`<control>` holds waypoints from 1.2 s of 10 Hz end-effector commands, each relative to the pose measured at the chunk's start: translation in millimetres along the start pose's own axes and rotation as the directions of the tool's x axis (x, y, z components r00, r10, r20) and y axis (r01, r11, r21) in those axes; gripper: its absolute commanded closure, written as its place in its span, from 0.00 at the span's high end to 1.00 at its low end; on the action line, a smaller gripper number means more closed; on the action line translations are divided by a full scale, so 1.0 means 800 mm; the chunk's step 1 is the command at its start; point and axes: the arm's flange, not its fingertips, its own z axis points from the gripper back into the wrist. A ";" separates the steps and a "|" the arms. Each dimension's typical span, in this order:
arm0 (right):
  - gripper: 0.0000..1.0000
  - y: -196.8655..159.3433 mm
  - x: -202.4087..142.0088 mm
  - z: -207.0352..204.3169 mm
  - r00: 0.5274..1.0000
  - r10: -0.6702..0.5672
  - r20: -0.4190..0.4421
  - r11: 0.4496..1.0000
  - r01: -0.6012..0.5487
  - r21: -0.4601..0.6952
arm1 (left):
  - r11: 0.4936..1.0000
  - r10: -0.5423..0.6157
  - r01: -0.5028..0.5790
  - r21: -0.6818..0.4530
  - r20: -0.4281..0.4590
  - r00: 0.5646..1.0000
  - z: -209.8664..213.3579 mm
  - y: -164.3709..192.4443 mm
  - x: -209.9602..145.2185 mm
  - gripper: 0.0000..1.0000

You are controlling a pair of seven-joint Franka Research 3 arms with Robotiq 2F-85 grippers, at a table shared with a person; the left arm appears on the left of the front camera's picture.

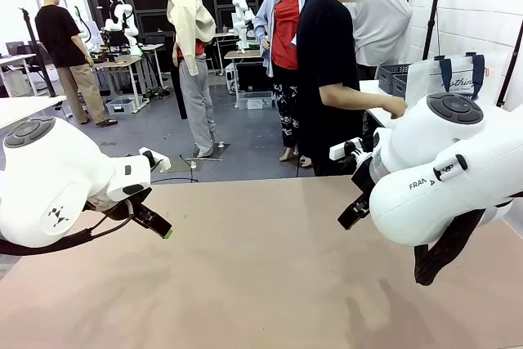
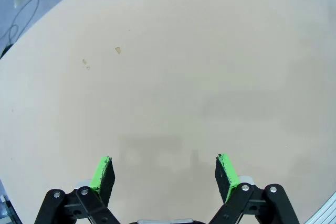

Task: Transfer purchased items from the store into the shopping bag.
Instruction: Open the Reusable shopping bag in the center of the table.

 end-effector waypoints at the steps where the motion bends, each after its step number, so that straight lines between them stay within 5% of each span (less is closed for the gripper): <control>1: 1.00 0.000 0.000 0.000 1.000 0.000 0.000 1.000 0.000 0.000 | 1.000 0.002 -0.002 0.001 0.000 1.000 0.000 0.001 0.000 1.00; 12: 1.00 0.000 0.000 0.000 1.000 0.000 0.000 1.000 0.000 0.000 | 1.000 0.002 -0.002 0.001 0.000 1.000 0.000 0.001 0.000 1.00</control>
